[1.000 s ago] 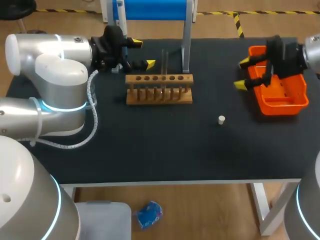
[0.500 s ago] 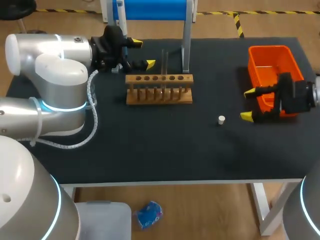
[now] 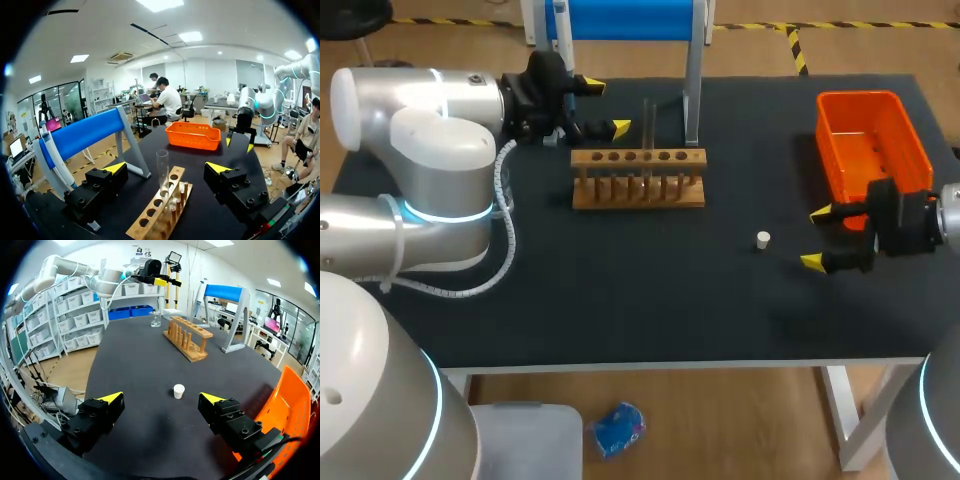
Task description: Invert the test tube, pick up the pipette, mount the tip to pipette, aspirate from beaker and dispense into the tube, eject the tip, return the pipette, and cap with the stopper.
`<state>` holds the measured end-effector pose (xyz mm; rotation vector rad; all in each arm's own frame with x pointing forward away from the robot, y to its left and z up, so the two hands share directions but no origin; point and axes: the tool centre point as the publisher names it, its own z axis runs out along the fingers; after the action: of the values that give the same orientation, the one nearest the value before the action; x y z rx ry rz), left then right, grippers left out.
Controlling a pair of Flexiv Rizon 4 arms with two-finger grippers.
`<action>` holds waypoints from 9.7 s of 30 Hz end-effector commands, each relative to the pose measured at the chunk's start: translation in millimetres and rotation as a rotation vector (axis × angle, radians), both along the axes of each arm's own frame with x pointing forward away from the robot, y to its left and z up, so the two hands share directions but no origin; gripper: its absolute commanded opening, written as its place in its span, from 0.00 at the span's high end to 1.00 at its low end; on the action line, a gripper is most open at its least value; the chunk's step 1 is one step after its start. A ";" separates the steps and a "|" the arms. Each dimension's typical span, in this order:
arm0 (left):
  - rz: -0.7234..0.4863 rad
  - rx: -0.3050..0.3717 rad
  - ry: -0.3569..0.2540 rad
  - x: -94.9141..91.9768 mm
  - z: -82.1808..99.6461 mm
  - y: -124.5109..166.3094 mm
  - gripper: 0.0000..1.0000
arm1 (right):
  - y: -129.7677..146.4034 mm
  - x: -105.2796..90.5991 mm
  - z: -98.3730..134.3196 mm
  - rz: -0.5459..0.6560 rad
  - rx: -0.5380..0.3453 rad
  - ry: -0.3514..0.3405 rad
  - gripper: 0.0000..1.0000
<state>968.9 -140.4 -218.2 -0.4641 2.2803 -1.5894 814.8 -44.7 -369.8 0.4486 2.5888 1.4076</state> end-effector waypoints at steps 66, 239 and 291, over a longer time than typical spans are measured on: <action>0.000 -0.004 -0.004 0.1 -1.5 -0.3 0.00 | 52.6 48.6 -60.7 0.035 -0.129 0.040 0.33; 0.000 -0.004 -0.004 0.1 -1.5 -0.3 0.00 | 248.2 182.1 156.9 0.317 -0.056 -0.102 1.00; 0.000 -0.004 -0.004 0.1 -1.5 -0.3 0.00 | 251.9 190.9 149.2 0.317 -0.092 -0.094 1.00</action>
<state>969.0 -140.4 -218.3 -0.4636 2.2800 -1.5905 1004.4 207.0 -220.5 -0.0430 2.7137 1.3554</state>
